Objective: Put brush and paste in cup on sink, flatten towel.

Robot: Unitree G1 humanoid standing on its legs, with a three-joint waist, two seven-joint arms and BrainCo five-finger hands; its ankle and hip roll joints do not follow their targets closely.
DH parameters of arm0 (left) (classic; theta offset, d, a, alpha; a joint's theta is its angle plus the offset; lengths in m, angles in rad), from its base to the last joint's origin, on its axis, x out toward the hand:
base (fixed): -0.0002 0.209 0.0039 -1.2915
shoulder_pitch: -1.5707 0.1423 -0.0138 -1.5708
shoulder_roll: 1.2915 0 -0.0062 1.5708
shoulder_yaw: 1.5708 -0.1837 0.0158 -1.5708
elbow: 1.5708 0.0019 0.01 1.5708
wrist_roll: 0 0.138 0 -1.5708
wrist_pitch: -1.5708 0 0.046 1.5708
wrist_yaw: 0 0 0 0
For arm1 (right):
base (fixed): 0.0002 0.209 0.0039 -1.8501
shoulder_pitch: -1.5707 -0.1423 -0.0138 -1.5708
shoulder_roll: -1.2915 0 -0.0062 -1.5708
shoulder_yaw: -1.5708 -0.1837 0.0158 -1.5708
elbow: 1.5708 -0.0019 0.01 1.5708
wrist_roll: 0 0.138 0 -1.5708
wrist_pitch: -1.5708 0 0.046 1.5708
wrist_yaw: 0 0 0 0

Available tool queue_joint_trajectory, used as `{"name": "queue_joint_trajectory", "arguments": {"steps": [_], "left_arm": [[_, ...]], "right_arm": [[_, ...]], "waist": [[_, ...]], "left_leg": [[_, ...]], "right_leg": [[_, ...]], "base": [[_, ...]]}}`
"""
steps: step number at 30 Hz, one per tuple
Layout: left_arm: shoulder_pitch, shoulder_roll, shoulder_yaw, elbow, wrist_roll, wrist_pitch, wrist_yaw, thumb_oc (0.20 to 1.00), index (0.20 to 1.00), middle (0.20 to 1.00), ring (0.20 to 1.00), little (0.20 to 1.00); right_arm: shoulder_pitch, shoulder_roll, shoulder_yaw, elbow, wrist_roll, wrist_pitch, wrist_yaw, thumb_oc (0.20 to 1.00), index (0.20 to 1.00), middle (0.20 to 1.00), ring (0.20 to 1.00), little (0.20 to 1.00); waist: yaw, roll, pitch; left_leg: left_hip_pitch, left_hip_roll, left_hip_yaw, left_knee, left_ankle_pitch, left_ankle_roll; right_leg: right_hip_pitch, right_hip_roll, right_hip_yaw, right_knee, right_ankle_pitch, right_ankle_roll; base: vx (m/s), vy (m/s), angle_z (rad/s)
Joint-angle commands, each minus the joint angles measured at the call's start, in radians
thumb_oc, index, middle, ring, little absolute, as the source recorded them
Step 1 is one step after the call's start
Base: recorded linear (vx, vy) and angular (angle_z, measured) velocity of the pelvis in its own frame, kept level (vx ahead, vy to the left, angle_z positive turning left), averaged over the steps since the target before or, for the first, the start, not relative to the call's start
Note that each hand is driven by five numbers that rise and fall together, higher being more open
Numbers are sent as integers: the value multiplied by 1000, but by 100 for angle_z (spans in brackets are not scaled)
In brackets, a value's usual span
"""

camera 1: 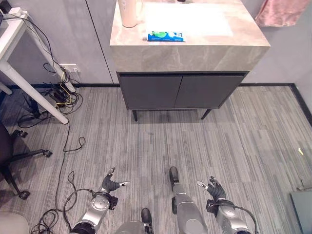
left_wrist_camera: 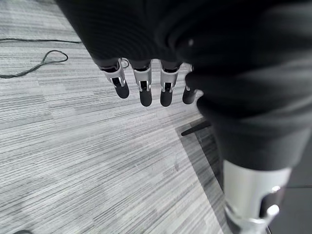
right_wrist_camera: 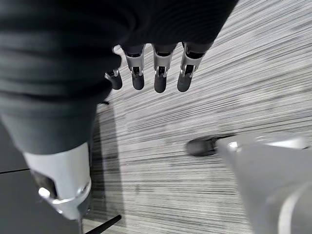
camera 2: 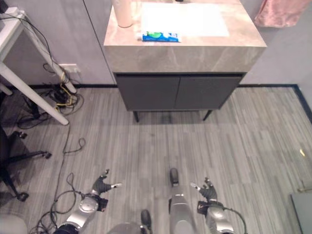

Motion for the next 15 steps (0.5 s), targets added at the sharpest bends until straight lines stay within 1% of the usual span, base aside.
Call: {"name": "queue_joint_trajectory", "arguments": {"steps": [1, 2, 3, 4, 5, 6, 7, 9, 11, 12, 13, 14, 15], "left_arm": [[4, -2, -2, -63, -18, -22, 24, 1000, 1000, 1000, 1000, 1000], [4, -2, -2, -63, -18, -22, 24, 1000, 1000, 1000, 1000, 1000], [7, -8, -4, -62, -27, -25, 23, 1000, 1000, 1000, 1000, 1000], [6, -11, -5, -59, -32, -24, 23, 1000, 1000, 1000, 1000, 1000], [6, -12, -5, -59, -32, -24, 23, 1000, 1000, 1000, 1000, 1000], [2, -16, -7, -54, -40, -28, 23, 1000, 1000, 1000, 1000, 1000], [2, -16, -7, -54, -40, -28, 23, 1000, 1000, 1000, 1000, 1000], [-6, -19, -9, -45, -39, -28, 25, 1000, 1000, 1000, 1000, 1000], [-10, -21, -11, -42, -38, -28, 22, 1000, 1000, 1000, 1000, 1000], [-12, -21, -11, -41, -37, -27, 21, 1000, 1000, 1000, 1000, 1000], [-23, -25, -11, -47, -54, -29, 23, 1000, 1000, 1000, 1000, 1000], [-23, -25, -11, -47, -54, -29, 23, 1000, 1000, 1000, 1000, 1000], [-32, -34, -12, -58, -82, -32, 23, 1000, 1000, 1000, 1000, 1000]], "right_arm": [[-34, -64, 32, -59, -46, -17, -14, 1000, 1000, 1000, 1000, 1000], [-33, -64, 32, -59, -46, -17, -14, 1000, 1000, 1000, 1000, 1000], [-23, -78, 39, -74, -61, -18, -10, 1000, 1000, 1000, 1000, 1000], [-22, -87, 42, -79, -72, -20, -8, 1000, 1000, 1000, 1000, 1000], [-21, -87, 42, -79, -72, -20, -8, 1000, 1000, 1000, 1000, 1000], [-16, -105, 46, -93, -93, -19, -9, 1000, 1000, 1000, 1000, 1000], [-16, -105, 46, -94, -93, -19, -9, 1000, 1000, 1000, 1000, 1000], [-8, -119, 49, -106, -111, -18, -8, 1000, 1000, 1000, 1000, 1000], [7, -130, 49, -117, -128, -18, -8, 1000, 1000, 1000, 1000, 1000], [15, -137, 49, -119, -135, -20, -6, 1000, 1000, 1000, 1000, 1000], [28, -151, 48, -133, -145, -21, -10, 1000, 1000, 1000, 1000, 1000], [28, -151, 47, -133, -145, -21, -10, 1000, 1000, 1000, 1000, 1000], [29, -158, 56, -138, -158, -17, -19, 1000, 1000, 1000, 1000, 1000]], "waist": [[-11, 12, -44], [-12, 13, -44], [-16, 27, -58], [-18, 35, -64], [-18, 36, -65], [-22, 49, -75], [-23, 50, -76], [-27, 63, -83], [-32, 73, -86], [-32, 74, -85], [-35, 63, -68], [-37, 65, -69], [-35, 51, -46]], "left_leg": [[51, 47, -78, 45, -80, -60], [53, 48, -79, 44, -80, -60], [64, 78, -91, 41, -63, -82], [64, 94, -95, 44, -42, -97], [65, 95, -95, 43, -42, -98], [63, 124, -98, 50, -8, -124], [63, 125, -99, 49, -7, -125], [60, 150, -100, 71, 34, -150], [37, 170, -99, 135, 102, -182], [10, 182, -95, 200, 158, -201], [-79, 203, -84, 369, 266, -234], [-85, 205, -88, 377, 263, -235], [-145, 216, -58, 472, 295, -233]], "right_leg": [[-5, 6, -12, 64, 72, 29], [-3, 6, -13, 64, 71, 29], [5, 27, -33, 67, 49, 12], [12, 40, -41, 64, 39, 4], [12, 40, -42, 63, 39, 3], [20, 59, -56, 54, 23, -9], [20, 60, -57, 53, 23, -9], [35, 84, -63, 46, 2, -26], [59, 107, -70, 30, -18, -49], [78, 112, -76, 19, -28, -61], [113, 106, -88, 2, -47, -92], [111, 107, -92, 2, -47, -93], [140, 102, -95, -13, -65, -114]], "base": [[169, -125, 32], [322, -245, 38], [229, -198, 25], [229, -199, 17], [210, -220, 15], [138, -145, 13], [202, -206, 16], [158, -160, 4], [167, -194, -11], [155, -291, 1], [108, -241, 17], [93, -306, 25], [56, -216, 20]]}}
